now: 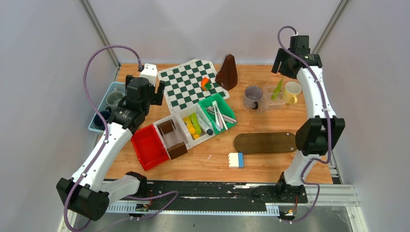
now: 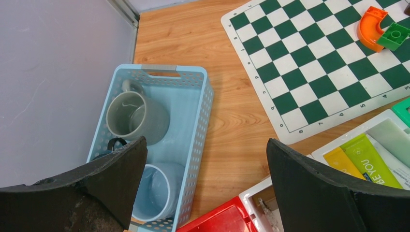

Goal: Prepare toiletry sets of a toothbrush and toothpaste on the tray
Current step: Pick up the toothpaste from the storage box.

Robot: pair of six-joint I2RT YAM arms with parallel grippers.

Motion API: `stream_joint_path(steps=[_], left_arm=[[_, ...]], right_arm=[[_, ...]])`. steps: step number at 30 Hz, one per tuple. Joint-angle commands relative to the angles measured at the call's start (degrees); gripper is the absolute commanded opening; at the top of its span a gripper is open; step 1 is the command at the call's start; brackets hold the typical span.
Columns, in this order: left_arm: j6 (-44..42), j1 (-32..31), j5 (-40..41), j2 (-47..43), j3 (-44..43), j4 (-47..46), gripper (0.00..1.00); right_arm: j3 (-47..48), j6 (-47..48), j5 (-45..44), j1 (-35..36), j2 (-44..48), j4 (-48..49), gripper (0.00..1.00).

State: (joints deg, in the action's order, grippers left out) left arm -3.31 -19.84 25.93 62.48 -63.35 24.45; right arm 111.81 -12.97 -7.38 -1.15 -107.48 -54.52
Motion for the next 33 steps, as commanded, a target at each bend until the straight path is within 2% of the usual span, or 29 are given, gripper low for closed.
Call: stream_joint_path(steps=[1, 10, 17, 26, 33], left_arm=[[-0.21, 0.24, -0.94, -0.75, -0.37, -1.79, 1.0], [-0.06, 0.24, -4.66, -1.86, -0.37, -2.09, 1.0], [0.67, 0.24, -5.65, -2.38, -0.59, -1.8, 1.0], [1.29, 0.29, -5.77, -2.45, -1.06, -1.27, 1.0], [1.84, 0.24, -5.75, -1.67, -1.21, -0.93, 1.0]], right_arm=[[-5.32, -0.65, 1.28, 5.71, 10.52, 6.03, 0.73], [-24.07, -0.7, 7.9, 20.7, 25.18, 19.36, 0.73], [-33.66, 1.54, 12.73, 32.09, 30.85, 26.8, 0.73], [-45.29, 8.6, 15.35, 45.31, 31.67, 37.78, 0.72], [-49.58, 17.51, 18.59, 48.74, 25.99, 46.06, 0.72]])
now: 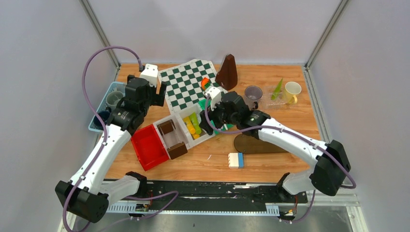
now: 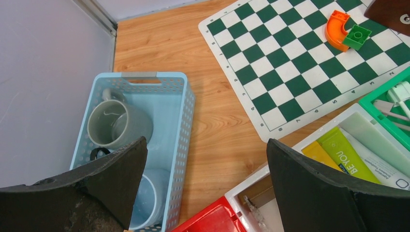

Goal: Prepare toiletry sets of a toothbrush and toothpaste on the tray
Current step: Pick up the toothpaste from the storage box.

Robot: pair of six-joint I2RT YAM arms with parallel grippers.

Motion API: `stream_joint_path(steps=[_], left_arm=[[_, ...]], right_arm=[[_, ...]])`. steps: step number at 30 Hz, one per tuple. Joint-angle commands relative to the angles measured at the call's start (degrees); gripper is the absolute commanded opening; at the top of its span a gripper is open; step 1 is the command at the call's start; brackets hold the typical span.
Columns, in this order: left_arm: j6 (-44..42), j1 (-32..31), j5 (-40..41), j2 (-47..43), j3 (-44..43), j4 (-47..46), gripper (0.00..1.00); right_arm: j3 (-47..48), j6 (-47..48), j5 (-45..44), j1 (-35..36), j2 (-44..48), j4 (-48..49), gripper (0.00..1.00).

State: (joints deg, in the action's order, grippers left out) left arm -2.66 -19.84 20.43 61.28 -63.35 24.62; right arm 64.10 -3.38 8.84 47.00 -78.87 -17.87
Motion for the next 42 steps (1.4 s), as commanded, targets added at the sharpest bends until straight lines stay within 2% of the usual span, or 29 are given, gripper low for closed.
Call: stream_joint_path(steps=[1, 9, 17, 31, 42], left_arm=[[1.21, 0.24, -0.35, -0.28, -1.28, -0.97, 1.0], [1.7, 0.24, -0.98, 0.32, -1.39, -0.81, 1.0], [1.73, 0.24, -1.28, 0.43, -1.42, -0.72, 1.0], [1.29, 0.24, -0.72, -0.31, -1.45, -0.79, 1.0], [1.4, 0.24, -0.99, -0.37, -1.53, -0.76, 1.0]], right_arm=[[-2.35, 9.95, 3.12, 0.81, -3.21, 10.57, 0.72], [-8.1, 28.89, 7.48, 2.32, -5.62, 22.33, 0.72], [-9.13, 40.54, 11.39, 3.88, -9.76, 24.11, 0.68], [-5.55, 50.43, 5.65, 6.9, -19.02, 25.71, 0.6], [-4.25, 55.8, 1.38, 9.28, -21.32, 27.99, 0.57]])
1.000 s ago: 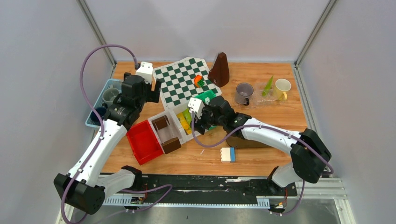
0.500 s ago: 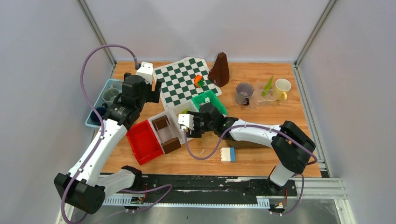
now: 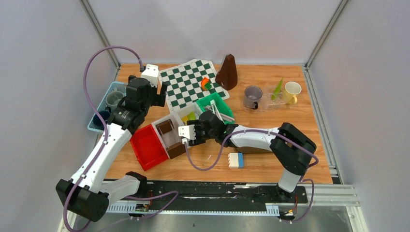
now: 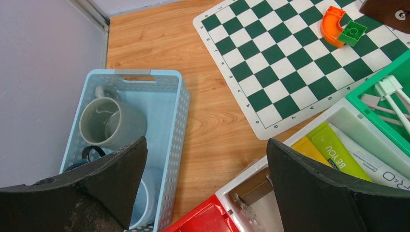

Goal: Prepare toiletry sets of a toothbrush and toothpaste on the tray
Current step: Pick up the toothpaste from the storage box.

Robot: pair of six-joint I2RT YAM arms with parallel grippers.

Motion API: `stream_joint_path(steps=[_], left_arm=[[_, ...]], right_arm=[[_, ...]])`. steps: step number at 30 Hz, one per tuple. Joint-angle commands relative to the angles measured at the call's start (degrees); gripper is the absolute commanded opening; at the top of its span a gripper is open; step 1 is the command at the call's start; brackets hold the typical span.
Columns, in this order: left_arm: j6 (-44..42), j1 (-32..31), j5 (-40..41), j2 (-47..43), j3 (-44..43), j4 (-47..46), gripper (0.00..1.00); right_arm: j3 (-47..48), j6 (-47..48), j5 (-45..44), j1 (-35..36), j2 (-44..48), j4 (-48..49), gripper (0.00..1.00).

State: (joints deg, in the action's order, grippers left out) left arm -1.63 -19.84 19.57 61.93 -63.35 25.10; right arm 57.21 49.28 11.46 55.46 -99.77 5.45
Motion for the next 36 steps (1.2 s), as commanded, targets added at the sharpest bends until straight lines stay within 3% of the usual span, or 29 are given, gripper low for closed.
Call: stream_joint_path(steps=[1, 3, 6, 13, 22, 30, 36], left_arm=[[0.34, 0.24, -0.14, -1.02, -1.52, -1.21, 1.0], [0.27, 0.26, -0.15, -1.02, -1.47, -1.21, 1.0], [0.33, 0.24, -0.23, -0.96, -1.49, -1.16, 1.0], [0.49, 0.24, -0.49, -0.87, -1.51, -1.1, 1.0], [5.88, 0.24, -0.09, -0.37, -3.6, 0.95, 1.0], [27.54, 0.25, -1.51, 0.32, -8.51, 11.19, 1.0], [41.1, 0.24, -12.69, -2.45, -4.48, 10.53, 1.0]], right_arm=[[2.64, 3.25, -1.34, 0.94, -0.22, 4.73, 0.56], [2.8, 3.78, -1.74, 1.05, 0.21, 4.74, 0.53], [3.35, 4.38, -2.73, 1.18, 0.53, 4.39, 0.39], [3.87, 4.43, -3.95, 1.26, 1.36, 3.13, 0.18], [2.04, 1.72, -5.44, 2.58, 7.52, 0.87, 0.0], [-1.05, -1.6, -8.14, 3.14, 15.98, 0.64, 0.0], [-5.01, -2.51, -11.3, 4.08, 19.61, 4.85, 0.0]])
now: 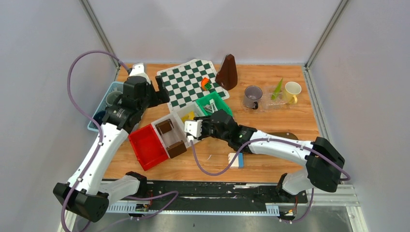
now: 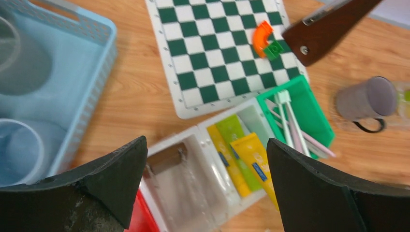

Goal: Prepare toiletry sets of a toothbrush and toothpaste on the tray
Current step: Pick up the toothpaste from the storage box.

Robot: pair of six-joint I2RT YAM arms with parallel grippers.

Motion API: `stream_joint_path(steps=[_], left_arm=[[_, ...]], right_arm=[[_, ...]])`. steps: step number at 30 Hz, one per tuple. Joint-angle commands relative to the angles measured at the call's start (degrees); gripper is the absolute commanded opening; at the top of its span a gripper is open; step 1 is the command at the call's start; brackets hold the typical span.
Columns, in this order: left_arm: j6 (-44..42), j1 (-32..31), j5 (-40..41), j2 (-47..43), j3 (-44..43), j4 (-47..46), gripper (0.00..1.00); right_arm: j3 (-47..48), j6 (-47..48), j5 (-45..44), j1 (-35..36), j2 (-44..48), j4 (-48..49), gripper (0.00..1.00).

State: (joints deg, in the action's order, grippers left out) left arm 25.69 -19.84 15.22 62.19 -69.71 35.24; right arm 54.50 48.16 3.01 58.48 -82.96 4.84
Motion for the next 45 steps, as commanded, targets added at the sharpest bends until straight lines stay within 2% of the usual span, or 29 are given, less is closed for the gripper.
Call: stream_joint_path(steps=[1, 8, 12, 18, 29, 35, 39, 45], left_arm=[[15.35, 0.24, -11.39, -3.36, 3.45, -0.87, 1.0], [32.84, 0.03, -25.61, -5.05, 13.73, -9.59, 1.0], [38.09, -0.78, -29.05, -4.33, 18.08, -13.79, 0.99], [42.37, -3.06, -32.35, -1.38, 22.75, -19.46, 0.99], [50.4, -6.67, -33.25, 2.96, 26.32, -30.18, 0.95], [53.37, -7.23, -31.43, 1.96, 28.29, -33.1, 0.8], [53.91, -7.24, -28.47, -0.54, 28.96, -32.46, 0.58], [52.53, -7.19, -27.51, -2.14, 28.15, -31.36, 0.31]], right_arm=[[-3.05, -1.4, -4.49, 1.46, 3.25, 7.04, 0.0], [-6.8, -1.4, -7.4, 3.28, 4.46, 14.4, 0.0], [-7.66, -0.81, -8.83, 3.4, 3.81, 16.93, 0.0], [-8.79, -0.53, -9.24, 3.48, 3.91, 19.59, 0.0], [-9.56, 0.2, -9.86, 4.59, 3.29, 21.04, 0.0], [-10.05, 0.98, -10.82, 5.24, 2.95, 21.38, 0.0], [-10.54, 0.88, -10.91, 5.42, 3.59, 22.09, 0.0], [-10.91, 0.8, -11.46, 5.42, 3.85, 22.35, 0.06]])
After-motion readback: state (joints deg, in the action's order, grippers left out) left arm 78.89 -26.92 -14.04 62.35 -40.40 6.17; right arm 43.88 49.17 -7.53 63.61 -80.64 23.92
